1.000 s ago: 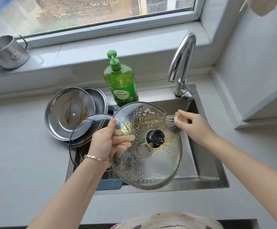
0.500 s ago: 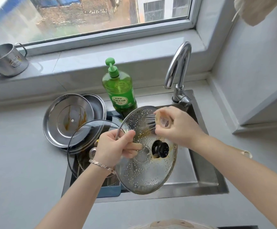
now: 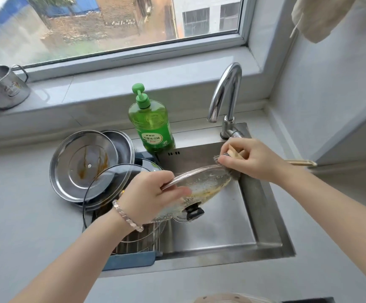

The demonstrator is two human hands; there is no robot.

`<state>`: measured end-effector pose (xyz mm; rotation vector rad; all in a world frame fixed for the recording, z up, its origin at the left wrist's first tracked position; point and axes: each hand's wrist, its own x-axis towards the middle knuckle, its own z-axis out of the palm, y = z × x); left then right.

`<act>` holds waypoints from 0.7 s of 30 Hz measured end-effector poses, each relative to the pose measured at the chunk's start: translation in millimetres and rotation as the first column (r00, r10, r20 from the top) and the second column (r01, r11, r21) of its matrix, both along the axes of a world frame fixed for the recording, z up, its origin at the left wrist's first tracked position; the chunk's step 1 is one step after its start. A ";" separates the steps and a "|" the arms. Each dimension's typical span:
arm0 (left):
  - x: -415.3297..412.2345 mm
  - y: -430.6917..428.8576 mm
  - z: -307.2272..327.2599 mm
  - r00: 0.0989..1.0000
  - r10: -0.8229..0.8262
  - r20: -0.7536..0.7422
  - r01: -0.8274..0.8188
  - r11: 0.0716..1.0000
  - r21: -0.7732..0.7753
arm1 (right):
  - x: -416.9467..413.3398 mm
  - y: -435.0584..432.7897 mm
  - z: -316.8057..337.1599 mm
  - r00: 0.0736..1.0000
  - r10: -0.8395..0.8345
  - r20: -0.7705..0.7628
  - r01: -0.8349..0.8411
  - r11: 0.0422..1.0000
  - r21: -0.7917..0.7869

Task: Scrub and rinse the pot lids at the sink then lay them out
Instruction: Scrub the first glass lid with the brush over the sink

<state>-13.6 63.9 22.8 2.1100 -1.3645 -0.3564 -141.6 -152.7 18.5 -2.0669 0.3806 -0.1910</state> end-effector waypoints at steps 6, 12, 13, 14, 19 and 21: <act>-11.1 7.6 -8.1 0.997 -0.034 -0.076 0.036 0.999 0.029 | 1.8 33.5 2.9 0.953 0.245 0.177 -0.203 0.953 -0.226; -8.1 17.0 -2.7 0.924 0.022 -0.381 -0.063 0.993 -0.096 | -15.0 10.6 -27.1 0.992 -0.046 0.115 0.029 0.989 0.145; -6.6 20.6 -2.1 0.910 0.024 -0.413 -0.080 0.990 -0.119 | -20.4 9.5 -32.9 0.993 -0.064 0.096 0.042 0.975 0.217; -5.8 23.8 -1.2 0.903 0.014 -0.430 -0.083 0.987 -0.141 | -24.4 10.1 -37.0 0.995 -0.055 0.083 0.029 0.959 0.281; 2.4 32.8 -5.7 0.874 0.036 -0.485 -0.098 0.990 -0.103 | -29.1 15.1 -20.9 0.991 0.060 0.121 -0.099 0.929 0.355; 6.1 33.4 -2.5 0.866 0.045 -0.497 -0.098 0.992 -0.080 | -28.6 17.5 -7.2 0.980 0.107 0.166 -0.157 0.932 0.328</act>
